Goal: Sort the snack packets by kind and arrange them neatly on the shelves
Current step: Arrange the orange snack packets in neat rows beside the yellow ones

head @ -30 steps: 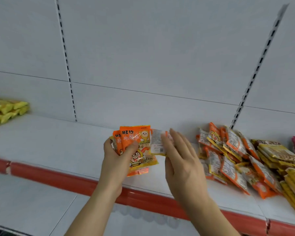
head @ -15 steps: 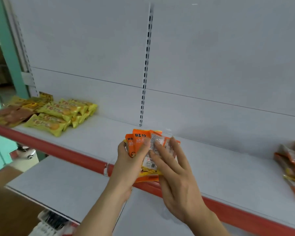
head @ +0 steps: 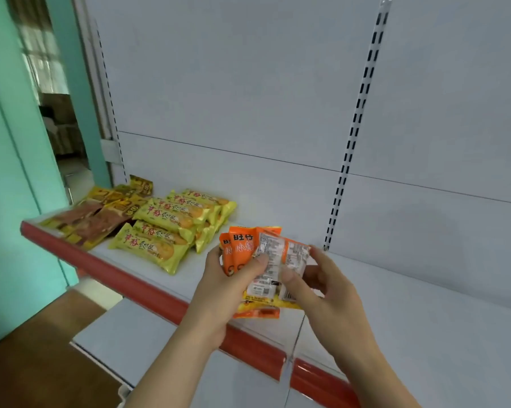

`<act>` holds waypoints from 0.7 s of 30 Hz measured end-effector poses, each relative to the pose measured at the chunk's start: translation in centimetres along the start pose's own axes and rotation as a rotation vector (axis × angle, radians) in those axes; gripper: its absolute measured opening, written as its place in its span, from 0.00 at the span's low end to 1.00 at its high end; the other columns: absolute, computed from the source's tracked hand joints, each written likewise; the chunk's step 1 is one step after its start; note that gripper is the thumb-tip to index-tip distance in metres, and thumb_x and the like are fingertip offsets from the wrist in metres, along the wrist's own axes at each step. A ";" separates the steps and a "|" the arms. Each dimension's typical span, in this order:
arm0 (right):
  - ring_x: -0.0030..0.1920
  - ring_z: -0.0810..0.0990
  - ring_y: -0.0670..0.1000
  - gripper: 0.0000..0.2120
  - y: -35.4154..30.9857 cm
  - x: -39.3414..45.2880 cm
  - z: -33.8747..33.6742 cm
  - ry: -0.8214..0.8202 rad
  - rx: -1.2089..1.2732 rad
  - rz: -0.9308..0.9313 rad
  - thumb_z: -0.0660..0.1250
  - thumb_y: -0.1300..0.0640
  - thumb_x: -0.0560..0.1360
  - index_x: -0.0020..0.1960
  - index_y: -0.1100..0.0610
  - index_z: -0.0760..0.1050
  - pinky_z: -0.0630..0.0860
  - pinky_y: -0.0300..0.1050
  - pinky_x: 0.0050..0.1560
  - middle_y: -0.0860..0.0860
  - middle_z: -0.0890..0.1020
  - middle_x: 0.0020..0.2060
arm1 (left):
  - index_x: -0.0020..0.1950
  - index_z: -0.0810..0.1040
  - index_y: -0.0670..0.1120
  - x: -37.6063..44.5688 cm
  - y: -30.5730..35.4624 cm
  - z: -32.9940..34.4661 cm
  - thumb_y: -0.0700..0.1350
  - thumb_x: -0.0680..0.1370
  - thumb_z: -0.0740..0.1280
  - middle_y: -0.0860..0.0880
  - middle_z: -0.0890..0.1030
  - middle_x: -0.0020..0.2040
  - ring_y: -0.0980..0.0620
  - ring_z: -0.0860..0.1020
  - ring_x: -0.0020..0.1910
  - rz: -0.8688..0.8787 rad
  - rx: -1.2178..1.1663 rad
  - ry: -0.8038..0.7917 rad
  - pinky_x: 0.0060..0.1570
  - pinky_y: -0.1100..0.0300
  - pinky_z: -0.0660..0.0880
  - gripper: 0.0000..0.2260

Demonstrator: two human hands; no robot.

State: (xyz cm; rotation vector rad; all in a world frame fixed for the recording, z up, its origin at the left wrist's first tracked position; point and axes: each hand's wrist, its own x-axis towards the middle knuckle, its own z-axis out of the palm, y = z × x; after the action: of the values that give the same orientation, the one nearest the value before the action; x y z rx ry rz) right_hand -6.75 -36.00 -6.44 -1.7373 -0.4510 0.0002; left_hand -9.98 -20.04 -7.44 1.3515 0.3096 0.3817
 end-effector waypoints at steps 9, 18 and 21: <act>0.44 0.87 0.52 0.06 -0.7 5.9 5.0 0.147 0.184 0.157 0.74 0.59 0.75 0.52 0.55 0.83 0.82 0.54 0.52 0.50 0.88 0.42 | 0.62 0.75 0.60 7.6 1.8 -4.1 0.63 0.74 0.72 0.60 0.85 0.54 0.65 0.84 0.47 0.033 0.081 -0.016 0.42 0.65 0.77 0.19; 0.74 0.68 0.46 0.19 -1.7 6.3 8.5 0.364 -0.359 -0.443 0.75 0.70 0.70 0.44 0.45 0.79 0.69 0.44 0.67 0.40 0.75 0.68 | 0.61 0.77 0.54 11.7 3.2 -6.6 0.55 0.76 0.75 0.50 0.88 0.51 0.51 0.88 0.46 -0.126 -0.029 -0.259 0.49 0.47 0.83 0.16; 0.73 0.64 0.37 0.22 -0.8 5.7 9.5 0.339 -0.344 -0.316 0.74 0.71 0.71 0.41 0.42 0.80 0.71 0.29 0.60 0.36 0.66 0.73 | 0.64 0.77 0.53 12.4 3.6 -7.7 0.56 0.72 0.77 0.46 0.88 0.52 0.42 0.88 0.48 -0.185 -0.092 -0.373 0.53 0.40 0.83 0.23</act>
State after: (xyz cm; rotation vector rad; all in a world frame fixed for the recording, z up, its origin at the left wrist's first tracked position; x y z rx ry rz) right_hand -4.05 -25.27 -6.39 -1.9339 -0.4882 -0.6210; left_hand -2.49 -7.20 -5.37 1.2631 0.1030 -0.0137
